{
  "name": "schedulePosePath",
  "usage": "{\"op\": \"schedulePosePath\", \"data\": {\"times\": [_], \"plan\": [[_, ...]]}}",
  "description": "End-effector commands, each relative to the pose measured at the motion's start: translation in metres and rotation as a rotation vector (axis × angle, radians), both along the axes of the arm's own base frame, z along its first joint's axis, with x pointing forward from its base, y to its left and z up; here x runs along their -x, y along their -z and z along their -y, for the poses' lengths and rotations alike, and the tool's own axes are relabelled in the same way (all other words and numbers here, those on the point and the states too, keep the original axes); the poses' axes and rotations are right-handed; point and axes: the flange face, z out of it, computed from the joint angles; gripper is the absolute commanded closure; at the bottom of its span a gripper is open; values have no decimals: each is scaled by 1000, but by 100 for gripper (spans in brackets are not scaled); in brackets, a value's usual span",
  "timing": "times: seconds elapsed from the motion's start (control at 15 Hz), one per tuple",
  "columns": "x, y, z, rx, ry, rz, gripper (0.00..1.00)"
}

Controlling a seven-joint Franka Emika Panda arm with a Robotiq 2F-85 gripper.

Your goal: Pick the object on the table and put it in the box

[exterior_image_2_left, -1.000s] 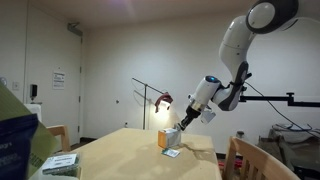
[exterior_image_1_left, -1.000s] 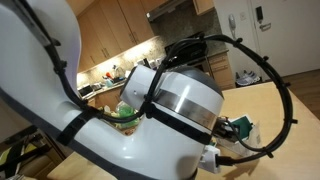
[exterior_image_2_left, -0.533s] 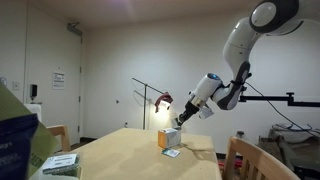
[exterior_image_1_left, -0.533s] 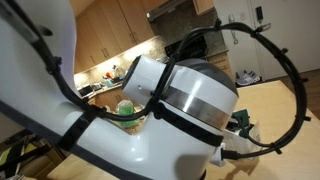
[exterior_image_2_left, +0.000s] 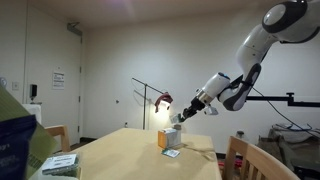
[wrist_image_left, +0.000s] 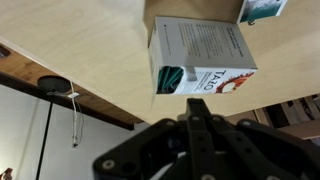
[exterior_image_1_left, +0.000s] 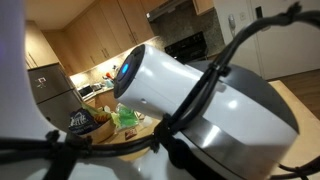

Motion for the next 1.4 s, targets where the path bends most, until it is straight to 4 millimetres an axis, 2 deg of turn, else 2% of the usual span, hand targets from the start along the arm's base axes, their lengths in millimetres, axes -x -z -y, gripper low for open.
{"op": "schedulePosePath", "data": {"times": [0.0, 0.27, 0.47, 0.67, 0.87, 1.07, 1.2, 1.33], "plan": [[16, -2, 8, -20, 0, 0, 100], [21, 0, 19, -15, 22, -6, 100], [13, -6, 11, 16, 3, -4, 100], [-3, -17, -11, 59, -32, 1, 100], [-20, -36, -48, 112, -101, 15, 100], [-31, -50, -75, 133, -118, 19, 100], [-23, -49, -91, 154, -126, -15, 100], [-11, -54, -94, 179, -91, -55, 100]]}}
